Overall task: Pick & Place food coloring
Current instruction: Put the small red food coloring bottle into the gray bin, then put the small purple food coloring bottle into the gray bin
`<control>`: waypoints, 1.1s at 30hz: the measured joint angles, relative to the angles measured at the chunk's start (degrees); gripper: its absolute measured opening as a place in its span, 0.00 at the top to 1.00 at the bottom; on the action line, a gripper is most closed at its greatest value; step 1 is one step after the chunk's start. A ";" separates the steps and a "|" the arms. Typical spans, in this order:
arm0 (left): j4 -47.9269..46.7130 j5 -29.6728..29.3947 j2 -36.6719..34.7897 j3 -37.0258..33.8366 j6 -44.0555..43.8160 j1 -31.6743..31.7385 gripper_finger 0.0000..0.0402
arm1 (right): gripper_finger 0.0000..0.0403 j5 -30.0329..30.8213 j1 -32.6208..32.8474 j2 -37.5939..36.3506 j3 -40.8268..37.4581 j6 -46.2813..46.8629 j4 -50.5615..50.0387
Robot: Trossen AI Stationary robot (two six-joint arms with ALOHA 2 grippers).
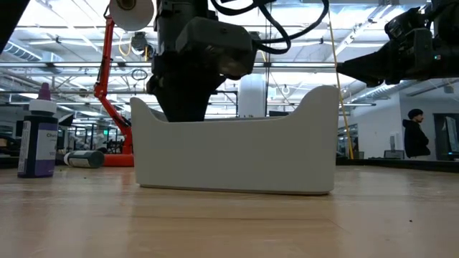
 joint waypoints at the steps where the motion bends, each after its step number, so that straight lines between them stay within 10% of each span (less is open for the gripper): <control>1: 0.02 0.00 0.00 0.00 0.04 0.00 0.76 | 0.71 0.00 0.02 0.02 0.00 0.00 0.00; 17: -1.32 2.23 -3.70 -0.09 -0.23 -0.07 0.69 | 0.71 0.00 0.00 0.02 0.00 0.01 0.00; 24: -0.36 -8.98 -12.71 -0.03 0.72 0.70 0.69 | 0.71 0.00 0.02 0.00 0.00 0.01 -0.14; 33: 18.61 -4.23 -15.06 0.02 22.67 18.60 0.68 | 0.71 -0.01 0.01 0.03 0.00 0.01 -0.11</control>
